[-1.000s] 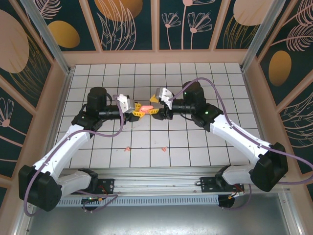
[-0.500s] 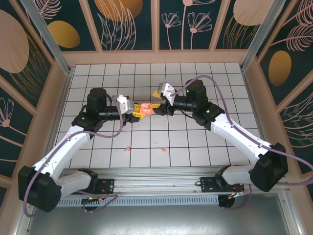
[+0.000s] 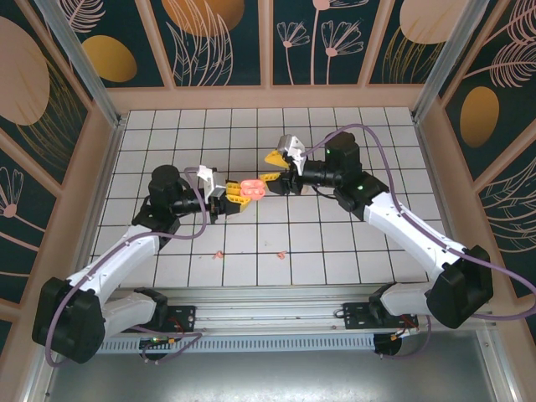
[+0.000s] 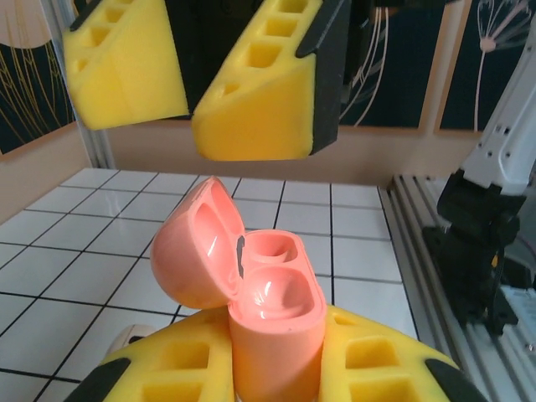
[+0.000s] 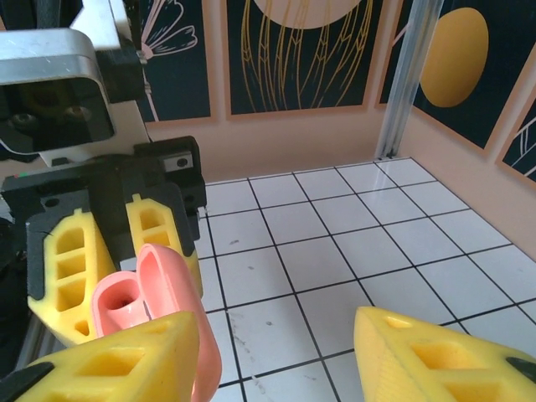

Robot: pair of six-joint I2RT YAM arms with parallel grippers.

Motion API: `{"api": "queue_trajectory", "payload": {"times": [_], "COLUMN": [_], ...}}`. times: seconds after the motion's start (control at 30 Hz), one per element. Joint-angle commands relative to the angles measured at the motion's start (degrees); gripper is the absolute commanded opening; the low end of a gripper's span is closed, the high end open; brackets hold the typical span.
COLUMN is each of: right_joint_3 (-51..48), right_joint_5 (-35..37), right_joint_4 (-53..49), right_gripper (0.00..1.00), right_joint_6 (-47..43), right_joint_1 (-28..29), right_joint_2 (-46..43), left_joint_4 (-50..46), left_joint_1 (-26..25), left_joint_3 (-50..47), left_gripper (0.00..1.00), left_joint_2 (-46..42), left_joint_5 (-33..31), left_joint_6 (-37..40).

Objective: Insert the wireless bluetooth earbuds into the charging case

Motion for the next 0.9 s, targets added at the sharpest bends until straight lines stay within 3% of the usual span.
{"api": "queue_trajectory", "payload": {"times": [0.0,0.27,0.5,0.67,0.87], "right_joint_3": [-0.5,0.0,1.5,-1.9,-10.5], "right_joint_5": [-2.7,-2.6,6.5,11.5,18.4], "right_joint_4": [3.3,2.0,-14.5,-24.5,-28.5], "right_gripper": [0.53,0.53,0.49,0.48,0.47], "right_joint_6": [2.2,5.0,7.3,15.9,25.4], "right_joint_1": [-0.6,-1.1,-1.1,-0.9,1.4], "right_joint_2": [-1.7,-2.1,-5.2,-7.6,-9.9], "left_joint_4": [11.5,18.2,26.7,28.0,23.8], "left_joint_1": [-0.2,-0.2,-0.1,-0.1,-0.1], "left_joint_3": [-1.3,-5.0,-12.9,-15.4,-15.2], "left_gripper": [0.19,0.18,0.18,0.18,0.17], "left_joint_2": [0.3,0.7,1.8,2.8,3.0], "left_joint_5": [1.0,-5.6,-16.4,-19.6,-23.2], "left_joint_6": [-8.0,-15.6,-22.6,-23.3,-23.6]}}
